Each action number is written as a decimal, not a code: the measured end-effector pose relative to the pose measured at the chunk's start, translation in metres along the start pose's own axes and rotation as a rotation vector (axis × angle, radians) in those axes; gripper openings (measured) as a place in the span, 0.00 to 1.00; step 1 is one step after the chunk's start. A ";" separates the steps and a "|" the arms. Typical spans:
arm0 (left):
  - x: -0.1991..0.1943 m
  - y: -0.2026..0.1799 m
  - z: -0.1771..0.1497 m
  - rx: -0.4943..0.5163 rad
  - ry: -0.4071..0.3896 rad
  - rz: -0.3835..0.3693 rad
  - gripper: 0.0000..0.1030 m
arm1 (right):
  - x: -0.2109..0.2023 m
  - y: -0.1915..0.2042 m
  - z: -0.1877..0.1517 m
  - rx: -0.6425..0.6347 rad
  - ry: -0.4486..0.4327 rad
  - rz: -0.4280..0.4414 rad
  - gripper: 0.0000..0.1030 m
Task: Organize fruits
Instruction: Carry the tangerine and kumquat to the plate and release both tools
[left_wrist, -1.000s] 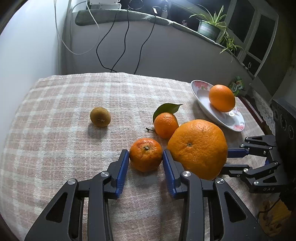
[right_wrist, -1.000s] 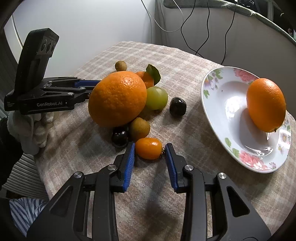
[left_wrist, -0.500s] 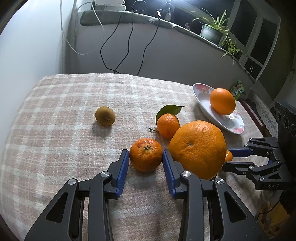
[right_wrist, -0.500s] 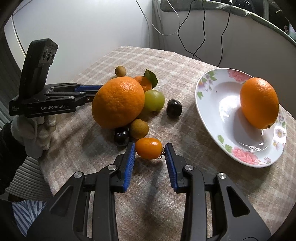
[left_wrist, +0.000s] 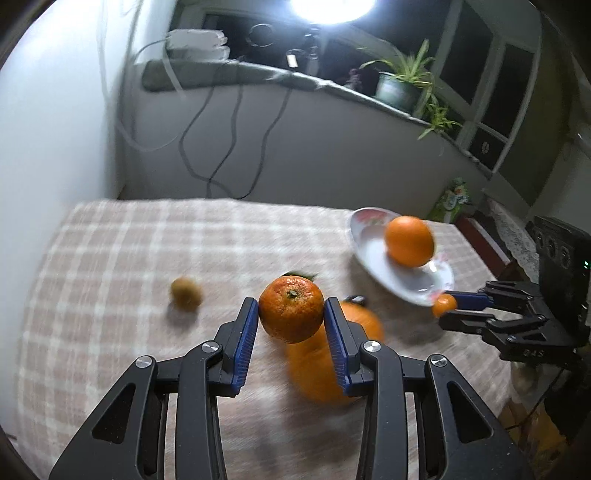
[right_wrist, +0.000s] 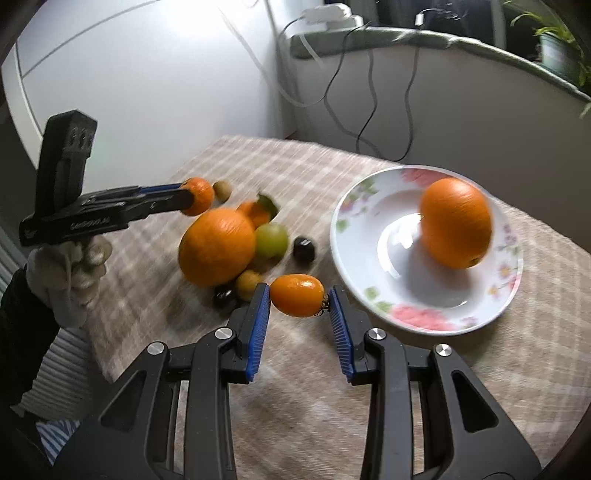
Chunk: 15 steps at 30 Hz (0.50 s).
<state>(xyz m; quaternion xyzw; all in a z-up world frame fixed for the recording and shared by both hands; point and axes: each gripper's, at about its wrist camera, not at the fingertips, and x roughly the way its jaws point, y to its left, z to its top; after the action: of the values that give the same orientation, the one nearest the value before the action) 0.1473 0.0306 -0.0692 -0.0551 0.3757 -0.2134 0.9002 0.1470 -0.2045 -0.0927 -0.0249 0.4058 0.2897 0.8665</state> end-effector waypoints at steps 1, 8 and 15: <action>0.002 -0.006 0.003 0.008 -0.001 -0.010 0.34 | -0.002 -0.003 0.001 0.007 -0.005 -0.008 0.33; 0.025 -0.047 0.022 0.073 0.015 -0.068 0.34 | -0.002 -0.020 0.009 0.023 -0.013 -0.074 0.33; 0.044 -0.087 0.025 0.117 0.042 -0.115 0.34 | -0.004 -0.041 0.005 0.032 -0.010 -0.125 0.33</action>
<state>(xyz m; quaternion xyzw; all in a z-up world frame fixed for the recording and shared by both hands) 0.1623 -0.0684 -0.0573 -0.0196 0.3775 -0.2875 0.8800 0.1697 -0.2390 -0.0942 -0.0349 0.4038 0.2288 0.8851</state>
